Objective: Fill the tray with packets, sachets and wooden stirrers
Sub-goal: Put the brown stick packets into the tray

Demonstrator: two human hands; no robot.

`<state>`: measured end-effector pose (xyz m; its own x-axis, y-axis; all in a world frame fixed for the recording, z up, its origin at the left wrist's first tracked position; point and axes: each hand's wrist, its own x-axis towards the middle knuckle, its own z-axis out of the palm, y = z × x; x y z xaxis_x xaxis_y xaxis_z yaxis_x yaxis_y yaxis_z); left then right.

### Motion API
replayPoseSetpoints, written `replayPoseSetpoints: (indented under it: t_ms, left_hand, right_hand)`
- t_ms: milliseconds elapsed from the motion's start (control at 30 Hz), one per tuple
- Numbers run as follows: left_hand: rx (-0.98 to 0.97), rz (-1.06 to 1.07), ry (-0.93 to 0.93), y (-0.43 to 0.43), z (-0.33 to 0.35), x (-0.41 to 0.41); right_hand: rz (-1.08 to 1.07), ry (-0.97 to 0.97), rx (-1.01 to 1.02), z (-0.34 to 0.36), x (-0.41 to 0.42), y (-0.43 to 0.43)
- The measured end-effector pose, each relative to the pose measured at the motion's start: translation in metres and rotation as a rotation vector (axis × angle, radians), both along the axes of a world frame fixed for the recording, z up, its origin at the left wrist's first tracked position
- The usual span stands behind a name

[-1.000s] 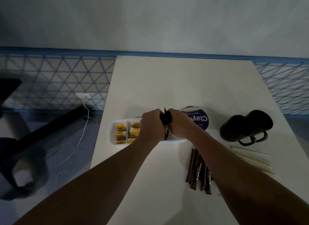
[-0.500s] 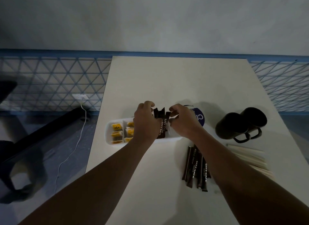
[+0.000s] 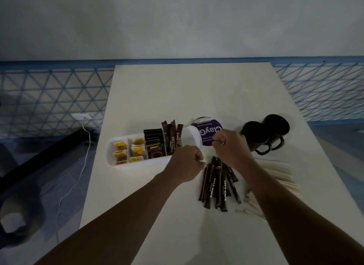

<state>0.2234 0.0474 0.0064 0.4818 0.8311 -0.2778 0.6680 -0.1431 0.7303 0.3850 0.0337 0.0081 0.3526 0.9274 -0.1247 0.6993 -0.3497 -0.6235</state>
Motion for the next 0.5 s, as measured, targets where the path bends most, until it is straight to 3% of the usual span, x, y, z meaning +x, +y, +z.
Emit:
replayPoseSetpoints:
  t_ms: [200, 500]
  left_hand:
    - [0.035, 0.108, 0.168, -0.025, -0.031, 0.021]
    - [0.048, 0.275, 0.214, -0.040, -0.051, 0.044]
  right_hand:
    - [-0.042, -0.044, -0.123, -0.024, 0.022, -0.037]
    - [-0.051, -0.159, -0.253, -0.052, 0.039, -0.055]
